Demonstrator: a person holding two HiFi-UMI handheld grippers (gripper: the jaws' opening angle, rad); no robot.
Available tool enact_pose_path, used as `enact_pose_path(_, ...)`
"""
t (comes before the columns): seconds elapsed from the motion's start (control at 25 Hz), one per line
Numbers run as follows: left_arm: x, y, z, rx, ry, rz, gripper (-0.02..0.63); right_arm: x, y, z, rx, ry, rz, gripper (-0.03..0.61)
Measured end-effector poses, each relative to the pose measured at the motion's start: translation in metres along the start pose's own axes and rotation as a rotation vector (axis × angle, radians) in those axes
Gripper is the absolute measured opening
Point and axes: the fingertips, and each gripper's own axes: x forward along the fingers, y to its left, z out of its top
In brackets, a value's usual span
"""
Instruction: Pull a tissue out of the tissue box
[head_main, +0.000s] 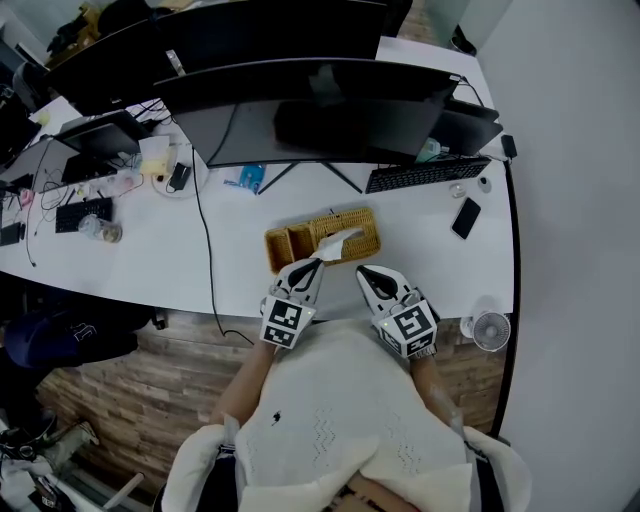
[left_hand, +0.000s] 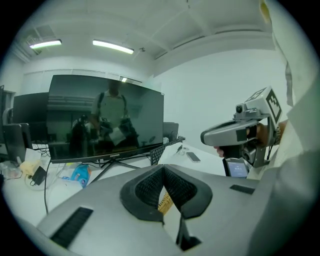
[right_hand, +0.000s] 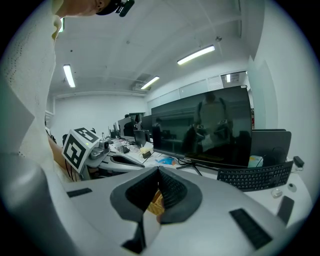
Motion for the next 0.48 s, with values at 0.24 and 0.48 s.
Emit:
enact_pose_path(0.24,-0.013,0.002,0.008,0.021,-0.040,0.007,0.012,0.006,0.005,0.002,-0.003,-0.003,0.010,0.002)
enact_pose_path(0.48,-0.024,0.004,0.019,0.002,-0.083,0.016,0.012,0.009,0.008,0.005,-0.009,-0.007,0.021,0.002)
